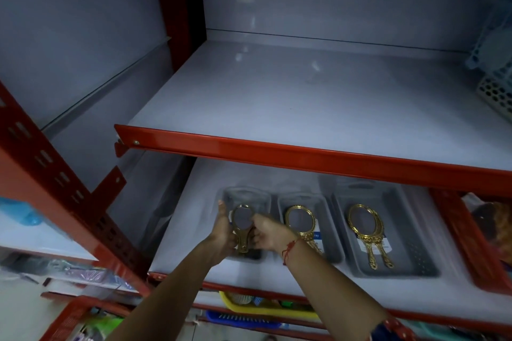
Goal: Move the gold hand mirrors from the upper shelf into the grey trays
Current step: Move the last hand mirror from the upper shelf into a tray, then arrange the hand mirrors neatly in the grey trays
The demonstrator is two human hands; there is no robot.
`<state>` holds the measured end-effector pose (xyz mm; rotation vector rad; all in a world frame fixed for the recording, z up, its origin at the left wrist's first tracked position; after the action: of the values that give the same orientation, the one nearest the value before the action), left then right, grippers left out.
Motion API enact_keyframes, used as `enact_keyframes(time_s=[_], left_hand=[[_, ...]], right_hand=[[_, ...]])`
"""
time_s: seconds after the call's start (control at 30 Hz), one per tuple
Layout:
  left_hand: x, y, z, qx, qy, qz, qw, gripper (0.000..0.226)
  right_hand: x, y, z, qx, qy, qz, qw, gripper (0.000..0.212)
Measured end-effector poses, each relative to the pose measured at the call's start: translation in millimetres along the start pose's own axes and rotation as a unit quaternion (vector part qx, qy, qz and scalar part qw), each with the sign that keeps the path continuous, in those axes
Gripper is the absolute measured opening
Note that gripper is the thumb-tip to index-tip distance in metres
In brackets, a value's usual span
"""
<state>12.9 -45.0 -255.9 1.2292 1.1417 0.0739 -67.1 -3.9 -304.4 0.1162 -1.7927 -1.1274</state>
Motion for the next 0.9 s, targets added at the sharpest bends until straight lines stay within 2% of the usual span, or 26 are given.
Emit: enact_keyframes(time_s=[0.07,0.17,0.3,0.53,0.9], left_hand=[[3,-5,1,0.002,-0.023,0.019,1.0,0.107],[6,-7,2,0.009,-0.021,0.06,0.998,0.107],[6,-10,6,-0.004,-0.063,0.075,0.995,0.1],[11,-12,5,0.008,-0.077,0.095,0.993,0.095],[21,-27,21,-0.017,-0.091,0.083,0.992,0.093]], right_hand=[[-4,1,-2,0.002,0.001,-0.011,1.0,0.026],[-13,-2,-3,-0.001,0.007,-0.031,0.999,0.023],[-21,0,2,-0.026,0.058,-0.036,0.997,0.047],[-28,8,-3,-0.011,0.136,-0.07,0.988,0.069],[-25,13,-4,-0.018,0.121,-0.046,0.991,0.061]])
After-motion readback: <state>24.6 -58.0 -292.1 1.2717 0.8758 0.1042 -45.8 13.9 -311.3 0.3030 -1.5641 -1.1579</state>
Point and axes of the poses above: each hand's wrist, its own y-axis away from the middle knuckle, its own z-axis out of the back of the hand, x = y × z, the point moved 10 cm from there along -y, towards the middle knuckle, and after that the axes turned 6 degrees about z, right-handed, at the moved point
